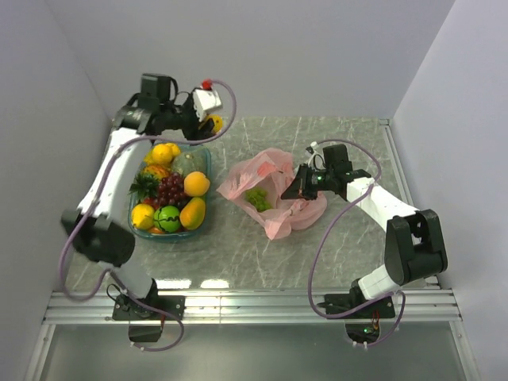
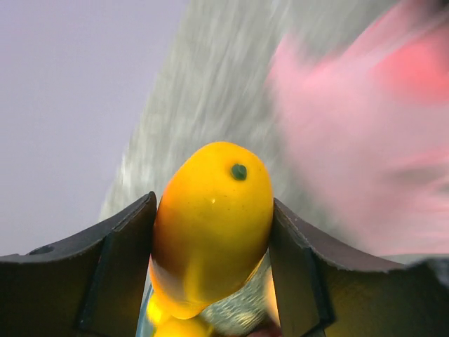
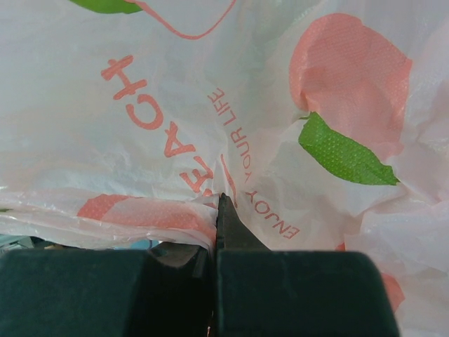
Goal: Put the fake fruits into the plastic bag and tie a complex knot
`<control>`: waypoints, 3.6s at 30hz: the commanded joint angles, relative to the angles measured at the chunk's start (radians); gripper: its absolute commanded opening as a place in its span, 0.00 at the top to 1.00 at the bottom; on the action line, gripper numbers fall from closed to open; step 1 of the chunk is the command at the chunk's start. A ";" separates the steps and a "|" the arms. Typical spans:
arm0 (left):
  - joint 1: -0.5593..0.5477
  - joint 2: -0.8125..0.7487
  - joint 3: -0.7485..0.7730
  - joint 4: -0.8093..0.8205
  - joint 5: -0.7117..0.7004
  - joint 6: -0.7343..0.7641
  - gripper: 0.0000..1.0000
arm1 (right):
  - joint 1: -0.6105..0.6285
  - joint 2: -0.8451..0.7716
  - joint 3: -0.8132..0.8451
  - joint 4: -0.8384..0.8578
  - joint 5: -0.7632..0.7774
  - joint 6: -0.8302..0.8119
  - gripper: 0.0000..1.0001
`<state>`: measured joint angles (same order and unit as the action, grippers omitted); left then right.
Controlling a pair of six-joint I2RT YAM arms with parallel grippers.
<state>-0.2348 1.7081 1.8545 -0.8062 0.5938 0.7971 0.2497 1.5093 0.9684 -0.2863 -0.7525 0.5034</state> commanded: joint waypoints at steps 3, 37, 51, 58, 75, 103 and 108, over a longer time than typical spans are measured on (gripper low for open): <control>-0.145 -0.278 -0.024 0.044 0.392 -0.269 0.82 | -0.009 -0.006 0.049 0.002 -0.005 -0.005 1.00; -0.422 -0.041 -0.437 0.443 0.041 0.040 0.30 | -0.018 0.000 0.058 -0.031 -0.022 -0.025 1.00; -0.336 -0.469 -0.515 0.252 0.319 -0.321 0.01 | -0.020 0.023 0.070 -0.039 0.002 -0.026 1.00; -0.221 -0.755 -0.716 0.242 0.117 -0.482 0.05 | -0.020 0.031 0.076 -0.042 0.012 -0.031 1.00; 0.121 -0.131 -0.213 0.151 -0.653 -0.903 0.01 | -0.018 0.032 0.076 -0.042 0.028 -0.034 1.00; 0.143 0.119 -0.170 0.052 -0.784 -1.070 0.37 | -0.020 0.049 0.072 -0.040 0.021 -0.036 1.00; 0.158 -0.016 -0.166 0.065 -0.604 -1.024 0.46 | -0.021 0.043 0.075 -0.047 0.024 -0.040 1.00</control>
<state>-0.0875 1.8515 1.6638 -0.7647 -0.1474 -0.2508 0.2375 1.5570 1.0100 -0.3370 -0.7296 0.4774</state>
